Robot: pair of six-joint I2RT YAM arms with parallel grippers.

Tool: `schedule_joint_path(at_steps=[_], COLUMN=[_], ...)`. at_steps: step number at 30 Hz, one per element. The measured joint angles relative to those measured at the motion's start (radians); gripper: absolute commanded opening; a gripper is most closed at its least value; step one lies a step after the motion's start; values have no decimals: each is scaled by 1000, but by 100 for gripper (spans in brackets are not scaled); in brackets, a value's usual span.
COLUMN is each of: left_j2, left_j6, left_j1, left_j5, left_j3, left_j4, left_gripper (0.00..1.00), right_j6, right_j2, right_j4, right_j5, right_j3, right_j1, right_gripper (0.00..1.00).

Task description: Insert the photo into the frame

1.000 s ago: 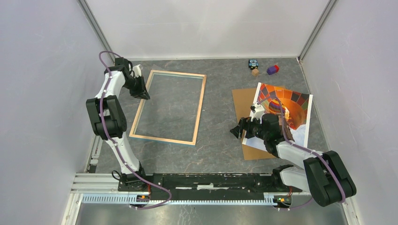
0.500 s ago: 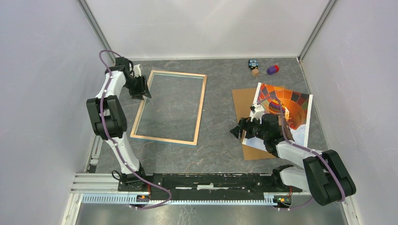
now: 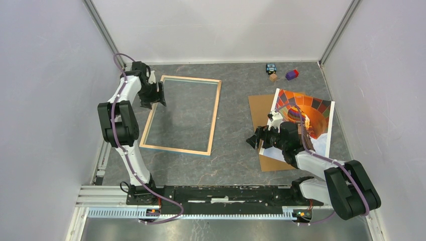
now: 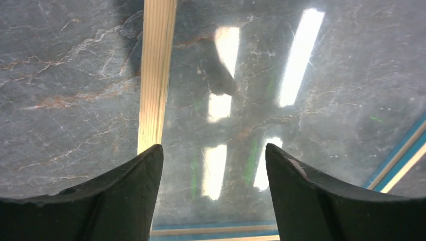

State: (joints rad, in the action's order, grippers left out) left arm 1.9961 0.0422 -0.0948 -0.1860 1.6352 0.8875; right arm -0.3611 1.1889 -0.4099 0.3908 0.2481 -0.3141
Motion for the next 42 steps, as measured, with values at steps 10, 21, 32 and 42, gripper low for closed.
schedule_joint_path(at_steps=[10,21,32,42], left_j2=[-3,-126,-217,-165], left_j6=[37,115,170,180], left_j1=[19,19,172,541], left_j5=[138,150,91,-106], left_j3=[6,-88,-198,-123], left_j4=[3,-16,-57,-79], left_gripper=[100,100,100,100], right_j6=[3,23,62,126], right_j2=[0,6,27,38], right_j4=[0,10,39,242], right_j5=[-6,-38,-121,-254], right_j3=[0,0,31,171], right_j1=[0,-14,-55,-121], right_gripper=[88,87,87,88])
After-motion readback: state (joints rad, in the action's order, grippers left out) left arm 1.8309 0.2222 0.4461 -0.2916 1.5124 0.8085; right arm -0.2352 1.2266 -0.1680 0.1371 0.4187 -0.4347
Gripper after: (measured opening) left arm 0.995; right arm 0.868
